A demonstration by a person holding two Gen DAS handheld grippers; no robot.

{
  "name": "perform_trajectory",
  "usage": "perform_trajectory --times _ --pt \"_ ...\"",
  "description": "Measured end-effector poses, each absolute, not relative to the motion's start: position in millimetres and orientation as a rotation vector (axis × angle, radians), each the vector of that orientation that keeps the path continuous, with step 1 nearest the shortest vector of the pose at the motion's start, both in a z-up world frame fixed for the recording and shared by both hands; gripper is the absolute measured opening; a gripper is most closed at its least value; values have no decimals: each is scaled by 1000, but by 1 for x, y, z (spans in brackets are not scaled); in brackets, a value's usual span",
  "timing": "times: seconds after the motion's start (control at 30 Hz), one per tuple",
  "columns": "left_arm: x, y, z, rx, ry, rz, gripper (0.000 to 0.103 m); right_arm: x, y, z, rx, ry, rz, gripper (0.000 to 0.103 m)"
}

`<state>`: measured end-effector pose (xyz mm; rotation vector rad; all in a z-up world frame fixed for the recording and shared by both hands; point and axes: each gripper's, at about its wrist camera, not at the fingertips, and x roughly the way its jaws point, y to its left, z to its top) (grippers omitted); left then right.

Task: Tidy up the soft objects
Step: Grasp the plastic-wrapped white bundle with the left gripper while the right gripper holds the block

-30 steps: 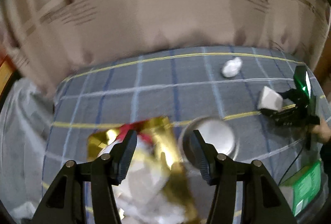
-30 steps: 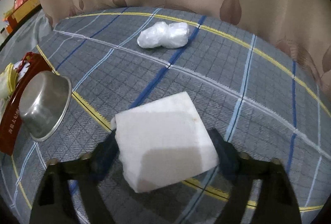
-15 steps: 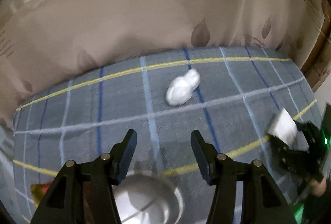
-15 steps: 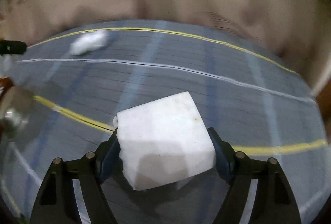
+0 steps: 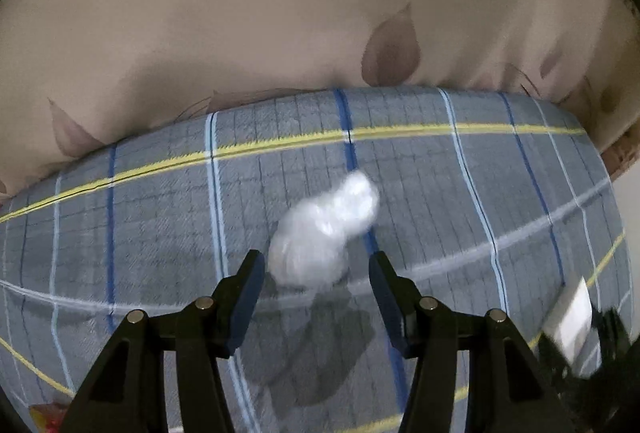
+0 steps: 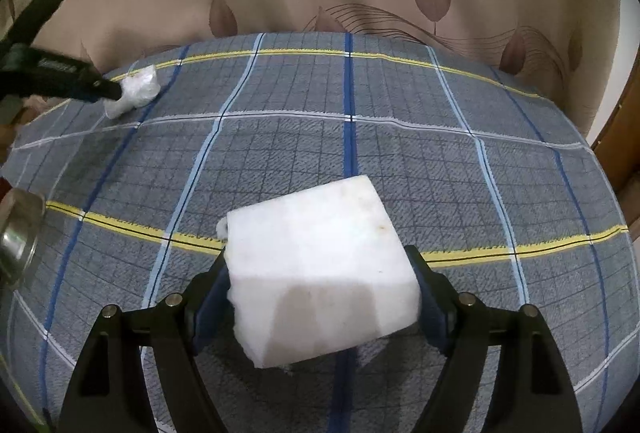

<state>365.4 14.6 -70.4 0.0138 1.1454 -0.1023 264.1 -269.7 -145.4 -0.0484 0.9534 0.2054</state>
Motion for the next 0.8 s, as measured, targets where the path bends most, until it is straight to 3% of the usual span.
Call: perform_trajectory --times 0.23,0.8 --pt "392 11 -92 -13 1197 -100 56 266 -270 -147 -43 955 210 79" --pt "407 11 -88 -11 1186 -52 51 265 -266 -147 -44 959 218 83"
